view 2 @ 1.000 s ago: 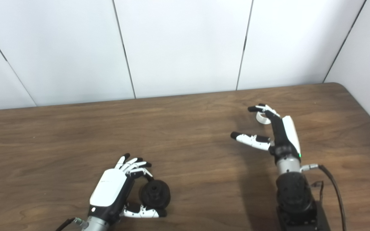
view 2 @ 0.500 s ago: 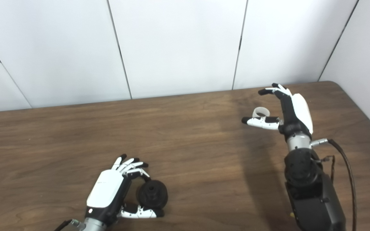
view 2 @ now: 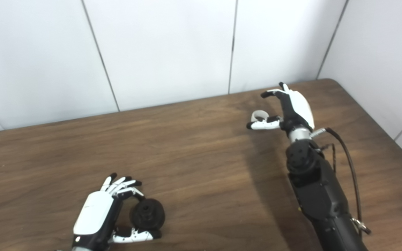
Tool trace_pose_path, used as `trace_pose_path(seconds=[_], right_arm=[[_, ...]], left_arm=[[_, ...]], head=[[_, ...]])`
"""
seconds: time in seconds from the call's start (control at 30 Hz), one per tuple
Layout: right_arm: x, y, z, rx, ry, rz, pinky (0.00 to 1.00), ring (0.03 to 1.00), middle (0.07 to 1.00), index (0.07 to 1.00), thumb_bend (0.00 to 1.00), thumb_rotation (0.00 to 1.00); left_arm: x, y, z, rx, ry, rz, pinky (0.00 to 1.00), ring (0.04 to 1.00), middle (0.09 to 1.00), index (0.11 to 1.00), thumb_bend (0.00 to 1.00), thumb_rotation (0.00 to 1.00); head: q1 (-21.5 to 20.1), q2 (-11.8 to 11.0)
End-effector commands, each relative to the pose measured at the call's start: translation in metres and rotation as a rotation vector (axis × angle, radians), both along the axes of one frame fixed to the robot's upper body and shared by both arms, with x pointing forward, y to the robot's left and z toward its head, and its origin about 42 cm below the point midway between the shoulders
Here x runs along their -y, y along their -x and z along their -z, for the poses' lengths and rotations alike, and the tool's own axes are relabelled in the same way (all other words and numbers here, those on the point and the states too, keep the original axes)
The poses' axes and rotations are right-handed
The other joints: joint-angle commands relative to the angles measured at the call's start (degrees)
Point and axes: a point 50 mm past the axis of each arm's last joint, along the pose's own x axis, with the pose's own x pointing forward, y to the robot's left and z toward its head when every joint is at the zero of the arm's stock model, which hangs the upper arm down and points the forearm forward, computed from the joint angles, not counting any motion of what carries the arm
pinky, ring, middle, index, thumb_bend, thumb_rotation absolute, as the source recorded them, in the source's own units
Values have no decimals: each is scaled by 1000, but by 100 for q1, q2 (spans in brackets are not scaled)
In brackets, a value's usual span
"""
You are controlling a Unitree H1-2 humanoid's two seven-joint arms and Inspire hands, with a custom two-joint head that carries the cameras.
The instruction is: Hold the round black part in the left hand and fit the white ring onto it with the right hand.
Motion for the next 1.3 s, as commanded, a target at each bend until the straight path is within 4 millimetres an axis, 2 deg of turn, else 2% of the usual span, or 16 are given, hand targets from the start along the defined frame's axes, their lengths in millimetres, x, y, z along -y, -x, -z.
trace_pose_path(seconds=[0.0, 0.23, 0.8, 0.93, 1.27], right_arm=[[9, -12, -32, 67, 59, 13, 924, 1000, 994, 742, 846, 170], [16, -23, -28, 7, 72, 29, 996, 1000, 998, 756, 848, 174], [33, -55, -19, -107, 116, 62, 1000, 1000, 983, 766, 841, 205], [33, -61, -16, -130, 121, 73, 1000, 1000, 978, 770, 823, 217], [27, -68, -8, -142, 117, 65, 1000, 1000, 951, 714, 840, 241]], left_arm=[[-19, 4, 10, -34, -42, -25, 1000, 875, 787, 488, 520, 48], [-23, 4, 9, -30, -37, -24, 1000, 867, 782, 488, 520, 48], [-25, 6, 6, -39, -30, -25, 1000, 863, 781, 487, 519, 47], [-24, 5, 7, -39, -34, -22, 999, 864, 783, 488, 519, 47], [-21, 4, 9, -34, -31, -20, 999, 866, 781, 488, 520, 47]], head=[[-68, 6], [-207, 15], [-312, -24], [-277, -42], [-220, -47]])
